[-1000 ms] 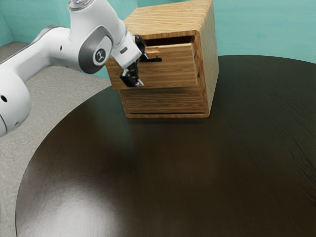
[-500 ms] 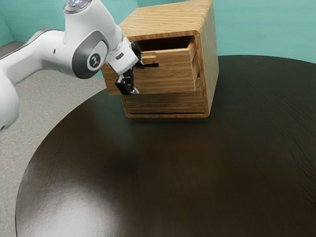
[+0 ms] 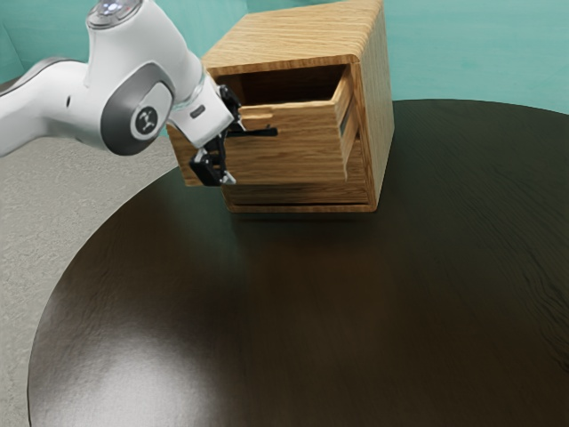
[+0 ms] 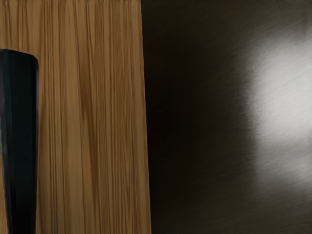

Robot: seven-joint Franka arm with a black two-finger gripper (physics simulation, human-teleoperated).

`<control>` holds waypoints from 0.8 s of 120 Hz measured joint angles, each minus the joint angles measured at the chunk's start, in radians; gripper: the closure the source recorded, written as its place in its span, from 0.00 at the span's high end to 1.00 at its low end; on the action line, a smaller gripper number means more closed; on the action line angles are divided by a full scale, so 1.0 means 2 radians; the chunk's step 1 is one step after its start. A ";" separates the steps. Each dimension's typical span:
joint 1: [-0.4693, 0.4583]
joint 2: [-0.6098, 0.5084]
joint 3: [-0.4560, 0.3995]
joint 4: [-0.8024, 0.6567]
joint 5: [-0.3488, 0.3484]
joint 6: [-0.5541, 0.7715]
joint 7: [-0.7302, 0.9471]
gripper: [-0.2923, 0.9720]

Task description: Pull the drawer handle with one arm to open the drawer

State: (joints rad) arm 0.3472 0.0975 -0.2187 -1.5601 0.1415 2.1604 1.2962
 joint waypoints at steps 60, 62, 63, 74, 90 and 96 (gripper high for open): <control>-0.023 -0.077 0.000 -0.080 -0.002 0.000 -0.016 0.74; -0.026 -0.078 0.000 -0.081 -0.002 0.000 -0.016 0.75; -0.027 -0.079 0.000 -0.082 -0.002 0.000 -0.016 0.75; -0.032 -0.084 0.000 -0.085 -0.003 0.000 -0.019 0.74; -0.036 -0.099 -0.001 -0.073 -0.001 0.000 -0.021 0.76; -0.053 -0.119 -0.002 -0.053 0.000 -0.001 -0.022 0.76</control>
State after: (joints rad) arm 0.2418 -0.1401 -0.2232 -1.6671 0.1414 2.1594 1.2522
